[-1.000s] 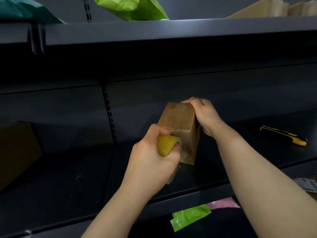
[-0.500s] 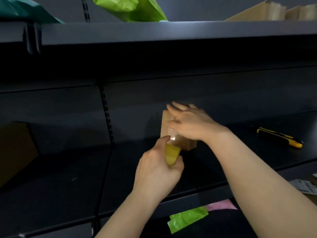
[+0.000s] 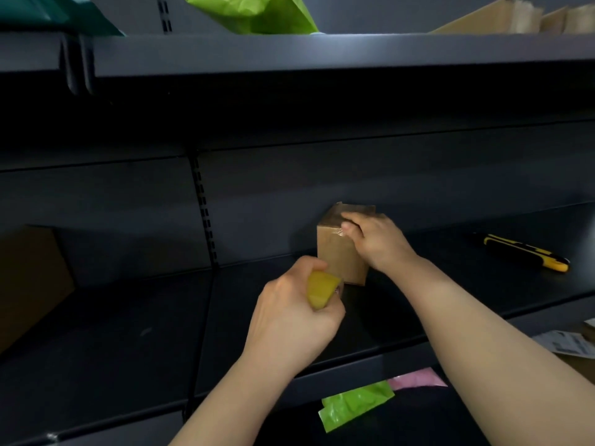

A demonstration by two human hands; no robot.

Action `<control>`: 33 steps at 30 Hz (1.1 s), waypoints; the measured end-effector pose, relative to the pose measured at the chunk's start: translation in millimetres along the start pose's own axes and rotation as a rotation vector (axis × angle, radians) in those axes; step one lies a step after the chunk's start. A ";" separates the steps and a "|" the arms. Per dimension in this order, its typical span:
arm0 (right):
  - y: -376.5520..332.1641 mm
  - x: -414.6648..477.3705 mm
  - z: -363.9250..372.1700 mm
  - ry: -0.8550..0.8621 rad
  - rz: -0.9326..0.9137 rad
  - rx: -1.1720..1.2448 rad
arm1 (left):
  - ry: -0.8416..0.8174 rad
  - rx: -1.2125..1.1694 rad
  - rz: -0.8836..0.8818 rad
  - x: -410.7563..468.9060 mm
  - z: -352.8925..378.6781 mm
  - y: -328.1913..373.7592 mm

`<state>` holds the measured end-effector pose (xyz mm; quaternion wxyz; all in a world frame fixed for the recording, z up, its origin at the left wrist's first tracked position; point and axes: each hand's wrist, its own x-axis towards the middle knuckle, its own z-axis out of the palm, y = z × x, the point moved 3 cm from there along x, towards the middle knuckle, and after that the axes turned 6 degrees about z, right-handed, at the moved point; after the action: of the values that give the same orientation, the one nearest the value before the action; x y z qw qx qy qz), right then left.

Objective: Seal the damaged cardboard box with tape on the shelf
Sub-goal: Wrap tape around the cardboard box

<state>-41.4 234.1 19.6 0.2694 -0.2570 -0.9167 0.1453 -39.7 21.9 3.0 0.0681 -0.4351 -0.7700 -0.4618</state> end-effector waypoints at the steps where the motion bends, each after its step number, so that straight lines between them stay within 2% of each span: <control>1: -3.6 2.3 -2.8 0.010 -0.005 -0.015 | 0.014 -0.008 0.009 0.4 -1.0 3.3; 4: -19.7 10.0 -23.7 0.065 0.014 -0.067 | 0.111 -0.044 0.047 5.9 -13.1 15.5; 8: -25.7 20.3 -64.3 0.266 0.037 0.093 | 0.168 -0.109 0.115 7.0 -35.7 33.5; 12: -20.8 13.2 -65.9 0.183 0.070 0.163 | 0.163 -0.128 0.133 -3.0 -43.9 42.3; 14: -23.9 -3.9 -62.9 0.175 0.035 0.374 | 0.179 -0.152 0.110 -5.1 -44.6 41.9; 15: -24.8 -15.0 -60.0 0.107 0.017 0.530 | 0.185 -0.155 0.100 -5.5 -44.6 42.3; 17: -25.4 -39.9 -52.3 -0.132 -0.037 0.781 | 0.196 -0.166 0.080 -5.8 -45.0 43.1; 19: -24.0 -60.8 -46.4 -0.313 -0.109 0.725 | 0.198 -0.178 0.064 -6.4 -45.0 42.9; 20: -20.9 -66.1 -43.4 -0.340 -0.119 0.645 | 0.197 -0.177 0.060 -7.3 -44.7 43.1; 22: -17.4 -69.8 -39.0 -0.280 -0.106 0.554 | 0.194 -0.164 0.055 -11.3 -44.4 45.4; 24: -18.6 -72.1 -38.3 -0.206 -0.120 0.588 | 0.203 -0.145 0.055 -18.6 -44.9 48.7; 29: -23.4 -85.9 -42.6 -0.248 -0.213 0.636 | 0.251 0.006 0.061 -46.6 -45.3 63.1; 33: -22.9 -93.5 -45.4 -0.245 -0.240 0.633 | 0.239 0.155 -0.004 -66.5 -32.9 72.6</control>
<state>42.9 169.7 26.5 0.2389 -0.0319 -0.8754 0.4190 44.5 -29.6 35.1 0.1920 -0.3689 -0.7905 -0.4497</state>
